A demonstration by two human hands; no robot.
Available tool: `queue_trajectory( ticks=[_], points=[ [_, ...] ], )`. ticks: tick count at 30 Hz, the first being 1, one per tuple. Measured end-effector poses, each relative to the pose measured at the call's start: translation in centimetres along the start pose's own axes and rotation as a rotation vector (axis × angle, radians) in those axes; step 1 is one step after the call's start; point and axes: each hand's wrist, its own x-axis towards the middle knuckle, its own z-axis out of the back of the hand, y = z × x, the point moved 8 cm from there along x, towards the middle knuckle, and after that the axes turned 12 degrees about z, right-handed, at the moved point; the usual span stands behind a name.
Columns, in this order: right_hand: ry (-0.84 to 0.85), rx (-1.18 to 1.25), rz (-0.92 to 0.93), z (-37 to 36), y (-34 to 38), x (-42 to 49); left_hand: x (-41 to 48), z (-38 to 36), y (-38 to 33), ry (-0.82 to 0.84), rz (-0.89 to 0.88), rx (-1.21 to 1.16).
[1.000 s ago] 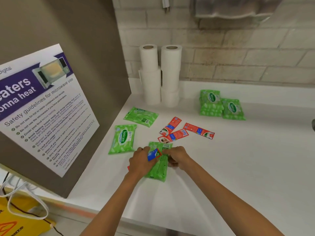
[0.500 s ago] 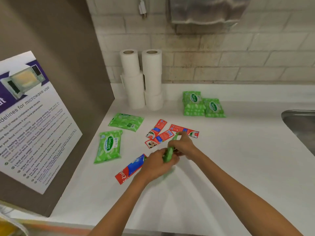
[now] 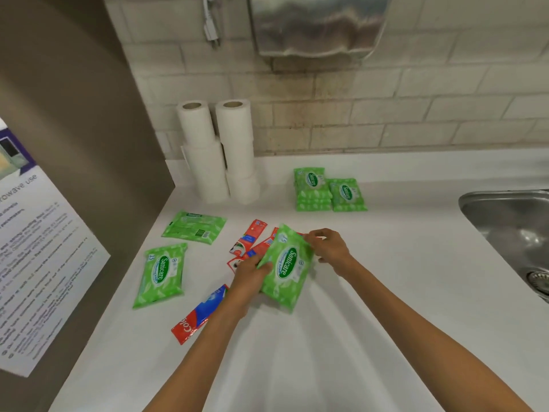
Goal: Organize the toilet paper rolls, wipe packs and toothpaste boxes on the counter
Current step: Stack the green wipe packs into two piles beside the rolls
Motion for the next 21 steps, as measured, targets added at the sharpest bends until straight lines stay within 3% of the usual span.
queue_trajectory(
  ticks=[4,10,14,21],
  points=[
    [-0.041,0.021,-0.018,3.6,-1.1,0.4,0.9,-2.6,-1.8,0.042,0.046,-0.308],
    [0.281,0.268,-0.046,5.0,-0.5,0.5,2.9,-8.3,-4.8,0.095,0.078,-0.557],
    [0.278,0.365,-0.080,6.5,-1.2,1.5,4.2,-11.3,-5.6,0.108,0.080,-0.576],
    [0.127,0.379,-0.162,12.9,-4.0,6.4,7.2,-16.5,-7.4,0.126,0.136,-0.334]
  ],
)
